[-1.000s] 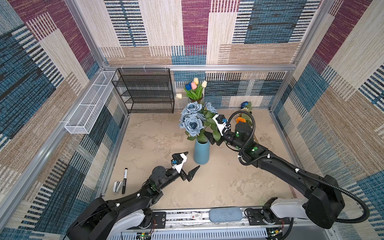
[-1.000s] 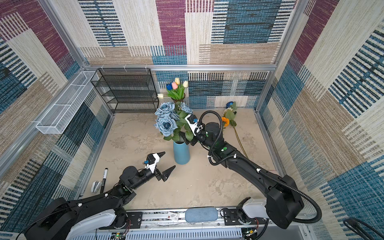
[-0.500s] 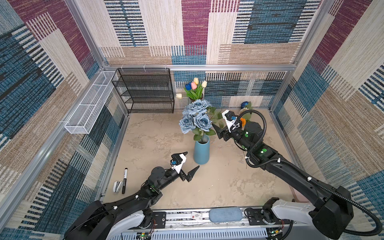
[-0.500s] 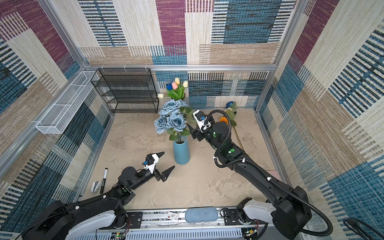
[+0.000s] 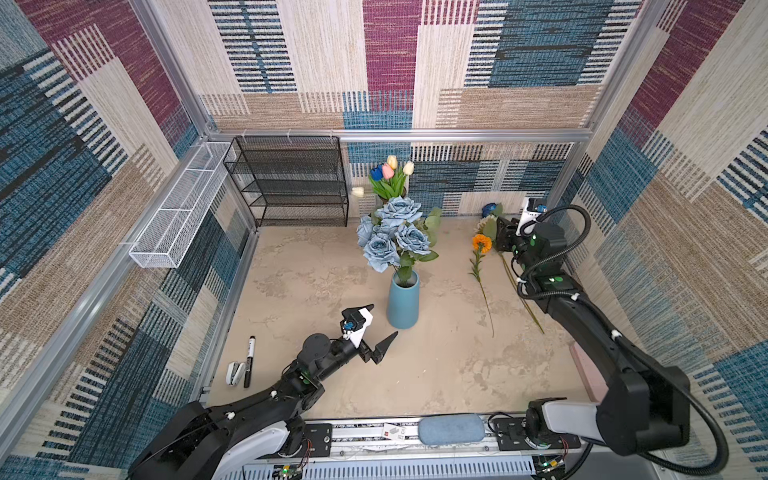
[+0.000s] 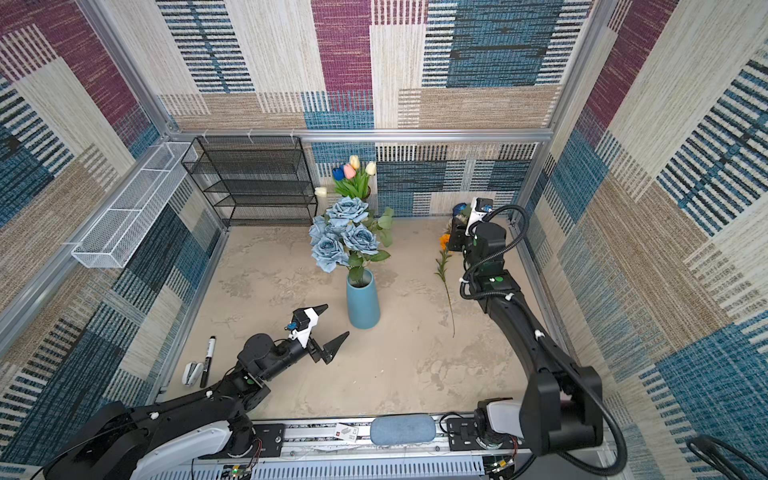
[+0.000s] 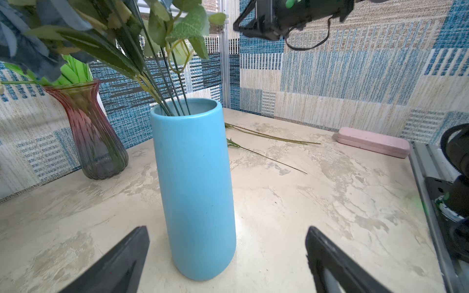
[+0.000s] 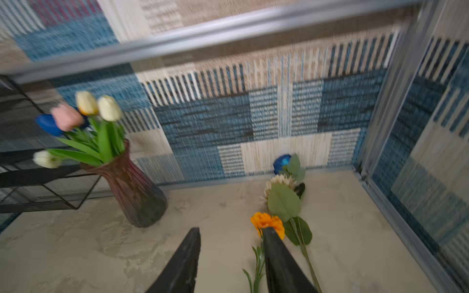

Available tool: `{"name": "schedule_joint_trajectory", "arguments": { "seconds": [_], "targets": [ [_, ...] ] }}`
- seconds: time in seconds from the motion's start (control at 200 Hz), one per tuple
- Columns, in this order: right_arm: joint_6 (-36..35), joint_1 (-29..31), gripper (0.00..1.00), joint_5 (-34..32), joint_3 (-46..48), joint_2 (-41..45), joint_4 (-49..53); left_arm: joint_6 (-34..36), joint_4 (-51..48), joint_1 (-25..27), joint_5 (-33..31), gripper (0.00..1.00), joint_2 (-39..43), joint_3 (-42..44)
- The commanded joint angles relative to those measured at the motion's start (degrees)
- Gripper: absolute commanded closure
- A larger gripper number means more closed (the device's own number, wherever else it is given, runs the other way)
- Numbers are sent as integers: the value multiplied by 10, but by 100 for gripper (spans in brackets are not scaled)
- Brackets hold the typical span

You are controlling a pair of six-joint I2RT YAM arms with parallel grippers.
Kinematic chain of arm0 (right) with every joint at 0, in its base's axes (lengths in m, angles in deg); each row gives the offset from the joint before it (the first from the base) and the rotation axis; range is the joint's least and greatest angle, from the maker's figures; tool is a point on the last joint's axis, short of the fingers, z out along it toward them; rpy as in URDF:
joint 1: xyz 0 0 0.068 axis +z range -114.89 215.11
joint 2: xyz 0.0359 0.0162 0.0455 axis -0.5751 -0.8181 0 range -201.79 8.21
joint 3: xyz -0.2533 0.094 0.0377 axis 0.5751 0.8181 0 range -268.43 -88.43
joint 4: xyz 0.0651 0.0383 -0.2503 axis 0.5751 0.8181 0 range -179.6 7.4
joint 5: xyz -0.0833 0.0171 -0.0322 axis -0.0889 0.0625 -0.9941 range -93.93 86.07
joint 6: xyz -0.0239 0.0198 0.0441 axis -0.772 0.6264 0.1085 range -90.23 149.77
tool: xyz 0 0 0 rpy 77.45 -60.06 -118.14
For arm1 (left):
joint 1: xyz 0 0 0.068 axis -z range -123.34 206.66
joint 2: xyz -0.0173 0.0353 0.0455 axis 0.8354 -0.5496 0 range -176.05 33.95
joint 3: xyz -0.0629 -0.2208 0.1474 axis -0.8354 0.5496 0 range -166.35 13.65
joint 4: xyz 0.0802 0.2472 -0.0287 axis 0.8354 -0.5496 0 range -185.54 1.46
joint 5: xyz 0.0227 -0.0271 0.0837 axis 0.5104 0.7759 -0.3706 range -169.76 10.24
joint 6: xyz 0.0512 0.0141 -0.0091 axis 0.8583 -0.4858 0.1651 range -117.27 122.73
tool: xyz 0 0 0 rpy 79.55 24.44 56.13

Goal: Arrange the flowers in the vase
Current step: 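Grasp the orange flower stem with the right gripper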

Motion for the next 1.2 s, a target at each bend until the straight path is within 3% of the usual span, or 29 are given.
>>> {"name": "schedule_joint_trajectory", "arguments": {
  "seconds": [0.0, 0.195, 0.281, 0.406, 0.526, 0.766, 1.197],
  "targets": [
    [39, -38, 65, 32, -34, -78, 137, -2, -2, 0, 5, 1, -1, -9],
    [-7, -70, 66, 13, -127, -237, 242, 2, 7, 0, 5, 1, -9, -8],
    [-13, -81, 68, 42, -173, -292, 273, 1, 12, 0, 6, 1, -13, -8],
    [-12, -78, 68, 170, -166, -293, 234, 3, 9, 0, 7, 1, -16, -10],
    [-34, -63, 57, 197, -135, -267, 214, 6, 11, 0, 3, 1, -15, -9],
    [-65, -37, 54, 165, -97, -278, 221, -2, 23, 0, 12, 1, -23, -9],
    [-95, -1, 56, 81, -130, -325, 257, 0, 29, 0, 10, 1, -28, -7]
  ]
}}
